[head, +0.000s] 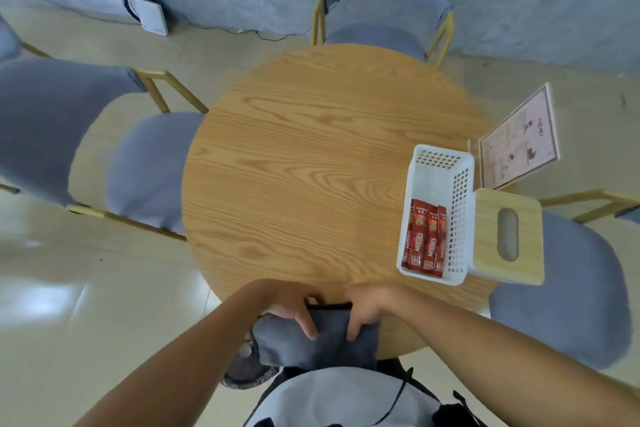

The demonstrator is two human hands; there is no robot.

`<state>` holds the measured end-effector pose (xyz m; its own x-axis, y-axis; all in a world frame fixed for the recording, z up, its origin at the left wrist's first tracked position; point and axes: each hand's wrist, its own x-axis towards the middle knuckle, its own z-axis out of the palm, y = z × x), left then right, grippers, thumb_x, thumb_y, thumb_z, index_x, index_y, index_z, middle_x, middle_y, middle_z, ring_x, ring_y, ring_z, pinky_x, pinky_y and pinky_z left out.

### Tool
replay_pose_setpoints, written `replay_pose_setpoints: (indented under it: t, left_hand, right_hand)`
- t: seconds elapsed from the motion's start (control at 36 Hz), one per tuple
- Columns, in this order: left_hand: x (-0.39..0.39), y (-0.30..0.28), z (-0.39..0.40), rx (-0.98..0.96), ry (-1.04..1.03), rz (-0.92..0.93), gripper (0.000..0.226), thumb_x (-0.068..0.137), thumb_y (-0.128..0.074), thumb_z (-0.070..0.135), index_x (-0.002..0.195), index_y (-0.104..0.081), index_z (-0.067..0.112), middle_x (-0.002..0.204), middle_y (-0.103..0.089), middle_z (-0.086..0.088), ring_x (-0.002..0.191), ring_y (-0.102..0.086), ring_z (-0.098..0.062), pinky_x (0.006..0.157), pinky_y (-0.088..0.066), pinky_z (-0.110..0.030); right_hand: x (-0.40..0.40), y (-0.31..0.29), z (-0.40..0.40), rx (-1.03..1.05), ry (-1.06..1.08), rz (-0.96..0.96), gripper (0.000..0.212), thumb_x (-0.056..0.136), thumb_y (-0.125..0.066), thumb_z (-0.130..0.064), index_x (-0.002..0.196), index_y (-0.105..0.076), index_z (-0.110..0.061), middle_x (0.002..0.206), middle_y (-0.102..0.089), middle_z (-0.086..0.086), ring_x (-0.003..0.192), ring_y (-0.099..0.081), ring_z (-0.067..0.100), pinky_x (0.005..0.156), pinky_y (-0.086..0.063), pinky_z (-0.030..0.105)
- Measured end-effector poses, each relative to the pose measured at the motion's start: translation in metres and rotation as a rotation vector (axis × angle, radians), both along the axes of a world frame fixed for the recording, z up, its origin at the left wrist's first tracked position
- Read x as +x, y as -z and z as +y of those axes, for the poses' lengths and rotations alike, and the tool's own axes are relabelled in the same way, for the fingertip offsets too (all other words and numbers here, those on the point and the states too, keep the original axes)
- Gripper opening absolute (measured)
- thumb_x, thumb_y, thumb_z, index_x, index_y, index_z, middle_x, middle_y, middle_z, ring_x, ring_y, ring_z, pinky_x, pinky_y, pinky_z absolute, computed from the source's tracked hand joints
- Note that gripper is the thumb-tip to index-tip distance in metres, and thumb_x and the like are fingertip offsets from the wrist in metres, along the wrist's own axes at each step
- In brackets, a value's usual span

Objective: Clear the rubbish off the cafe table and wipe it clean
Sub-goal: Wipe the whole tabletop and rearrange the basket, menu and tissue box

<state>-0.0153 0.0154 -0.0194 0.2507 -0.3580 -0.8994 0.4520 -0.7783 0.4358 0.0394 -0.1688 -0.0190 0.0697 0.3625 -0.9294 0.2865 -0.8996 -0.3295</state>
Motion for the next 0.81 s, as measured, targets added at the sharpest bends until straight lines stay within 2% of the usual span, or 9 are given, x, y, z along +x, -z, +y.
replay_pose_setpoints:
  t: [0.08,0.17,0.22,0.28,0.33,0.42,0.5,0.67,0.81]
  left_hand:
    - [0.023,-0.016,0.017,0.084,0.123,-0.033,0.051,0.082,-0.079,0.028,0.131,-0.065,0.022,0.130,-0.066,-0.002,0.117,-0.060,-0.026,0.094,-0.046,-0.035]
    - [0.060,-0.040,0.036,0.184,0.173,-0.146,0.038,0.084,-0.076,0.029,0.119,-0.070,0.019,0.116,-0.069,-0.002,0.111,-0.061,-0.027,0.094,-0.048,-0.039]
    - [0.086,-0.051,0.049,0.255,0.117,-0.273,0.012,0.082,-0.075,0.024,0.092,-0.070,0.022,0.093,-0.066,0.002,0.096,-0.061,-0.025,0.083,-0.048,-0.036]
    - [0.109,-0.062,0.059,0.301,0.004,-0.440,0.015,0.082,-0.070,0.016,0.072,-0.062,0.024,0.077,-0.062,-0.002,0.083,-0.060,-0.027,0.071,-0.044,-0.034]
    - [0.125,-0.069,0.066,0.376,-0.092,-0.691,0.007,0.085,-0.063,0.014,0.083,-0.067,0.020,0.086,-0.064,-0.006,0.092,-0.063,-0.032,0.076,-0.046,-0.037]
    - [0.123,-0.059,0.067,0.543,-0.225,-1.241,0.034,0.087,-0.063,0.011,0.120,-0.069,0.017,0.128,-0.063,-0.003,0.127,-0.050,-0.030,0.104,-0.035,-0.045]
    - [0.099,-0.037,0.053,0.536,-0.358,-1.540,0.038,0.083,-0.063,0.002,0.120,-0.069,0.012,0.132,-0.065,-0.005,0.128,-0.054,-0.029,0.103,-0.039,-0.045]
    - [0.041,0.033,0.025,0.516,-0.152,-1.062,0.059,0.090,-0.062,0.019,0.148,-0.048,0.020,0.155,-0.045,-0.009,0.148,-0.034,-0.032,0.119,-0.025,-0.047]
    - [0.022,0.053,0.017,0.479,-0.076,-0.905,0.070,0.099,-0.055,0.031,0.161,-0.022,0.031,0.170,-0.008,-0.006,0.157,-0.001,-0.027,0.126,-0.002,-0.046]
  right_hand:
    - [0.026,-0.007,0.017,0.019,-0.020,-0.024,0.074,0.071,-0.084,-0.040,0.134,-0.057,-0.012,0.129,-0.060,0.004,0.114,-0.058,0.026,0.097,-0.051,0.039]
    - [0.064,-0.028,0.040,0.090,0.042,-0.125,0.045,0.081,-0.079,-0.029,0.116,-0.063,-0.007,0.103,-0.061,0.003,0.097,-0.059,0.023,0.078,-0.049,0.031]
    - [0.090,-0.046,0.053,0.162,0.121,-0.263,0.019,0.084,-0.073,-0.020,0.097,-0.062,-0.011,0.088,-0.058,0.004,0.085,-0.057,0.022,0.067,-0.043,0.029]
    - [0.110,-0.060,0.062,0.238,0.199,-0.459,0.005,0.086,-0.064,-0.013,0.083,-0.060,-0.014,0.080,-0.058,0.004,0.079,-0.058,0.025,0.062,-0.040,0.030]
    - [0.123,-0.071,0.065,0.338,0.276,-0.696,0.014,0.087,-0.055,-0.010,0.090,-0.066,-0.018,0.086,-0.063,0.003,0.083,-0.061,0.027,0.062,-0.039,0.030]
    - [0.127,-0.074,0.064,0.598,0.333,-1.054,0.037,0.085,-0.055,-0.001,0.116,-0.070,-0.017,0.113,-0.069,0.006,0.107,-0.062,0.030,0.086,-0.049,0.037]
    - [0.112,-0.054,0.057,0.664,0.302,-1.194,0.051,0.086,-0.058,0.004,0.136,-0.057,-0.008,0.144,-0.055,0.007,0.141,-0.042,0.027,0.116,-0.031,0.043]
    - [0.068,0.014,0.026,0.227,0.140,-0.752,0.081,0.096,-0.048,0.000,0.160,-0.005,-0.025,0.168,0.002,0.001,0.154,0.006,0.022,0.125,-0.007,0.042]
    - [0.043,0.033,0.019,0.146,0.192,-0.729,0.083,0.100,-0.051,-0.029,0.159,0.006,-0.024,0.166,0.016,0.001,0.152,0.017,0.024,0.124,-0.003,0.048]
